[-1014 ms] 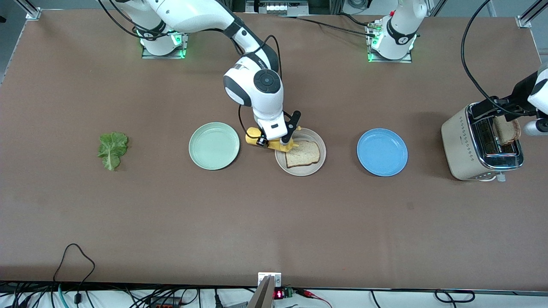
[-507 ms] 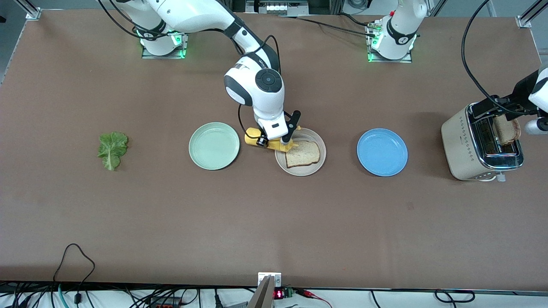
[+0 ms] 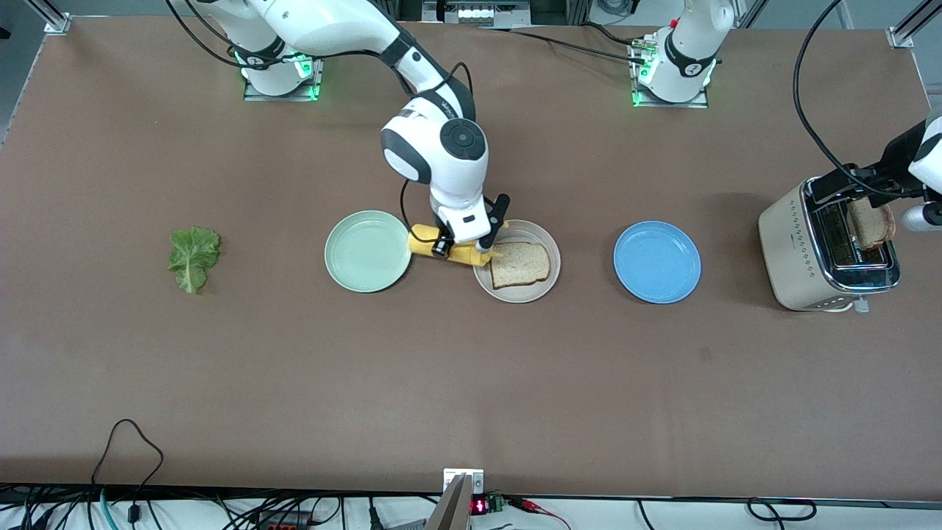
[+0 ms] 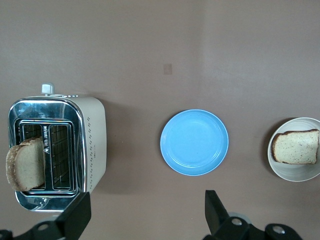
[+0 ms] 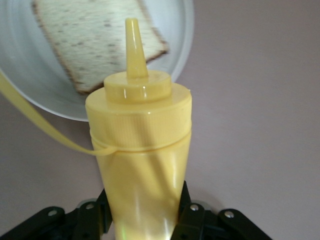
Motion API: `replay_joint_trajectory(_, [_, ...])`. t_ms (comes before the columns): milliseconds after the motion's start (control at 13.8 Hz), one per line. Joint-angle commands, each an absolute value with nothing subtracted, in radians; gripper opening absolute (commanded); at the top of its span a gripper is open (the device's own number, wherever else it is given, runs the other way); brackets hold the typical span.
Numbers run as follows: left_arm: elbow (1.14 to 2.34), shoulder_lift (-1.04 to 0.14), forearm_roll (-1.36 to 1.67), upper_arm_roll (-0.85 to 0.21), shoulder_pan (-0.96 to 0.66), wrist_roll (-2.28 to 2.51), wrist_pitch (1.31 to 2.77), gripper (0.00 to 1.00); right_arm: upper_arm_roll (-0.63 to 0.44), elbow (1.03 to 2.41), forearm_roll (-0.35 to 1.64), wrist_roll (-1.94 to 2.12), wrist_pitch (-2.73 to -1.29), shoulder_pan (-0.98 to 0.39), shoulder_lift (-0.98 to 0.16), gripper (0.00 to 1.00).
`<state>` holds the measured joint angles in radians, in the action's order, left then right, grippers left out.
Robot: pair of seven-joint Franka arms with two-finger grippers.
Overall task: Make sandwich in beige plate with both arms
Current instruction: 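Carry the bottle back beside the lettuce leaf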
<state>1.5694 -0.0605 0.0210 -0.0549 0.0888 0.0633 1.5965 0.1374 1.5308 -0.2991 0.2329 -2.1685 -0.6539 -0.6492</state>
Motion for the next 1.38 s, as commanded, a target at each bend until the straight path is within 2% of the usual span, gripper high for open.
replay_joint_trajectory(0, [1.577,-0.044,0.037,-0.055,0.095,0.052,1.585,1.00,0.164,1.600,-0.218,0.311,-2.137,-0.548,-0.514,0.00])
replay_joint_trajectory(507, [1.575,-0.044,0.032,-0.054,0.095,0.048,1.583,1.00,0.190,1.822,0.166,0.895,-2.120,-0.198,-0.252,0.00])
replay_joint_trajectory(724, [1.575,-0.044,0.032,-0.055,0.095,0.048,1.583,1.00,0.192,1.925,0.345,1.209,-2.120,-0.053,-0.189,0.00])
replay_joint_trajectory(941, [1.575,-0.046,0.031,-0.055,0.094,0.046,1.582,1.00,0.215,2.006,0.458,1.444,-2.120,0.073,-0.147,0.00])
replay_joint_trajectory(1303, [1.575,-0.048,0.031,-0.055,0.094,0.046,1.582,1.00,0.229,2.095,0.722,1.875,-2.105,0.244,-0.179,0.00])
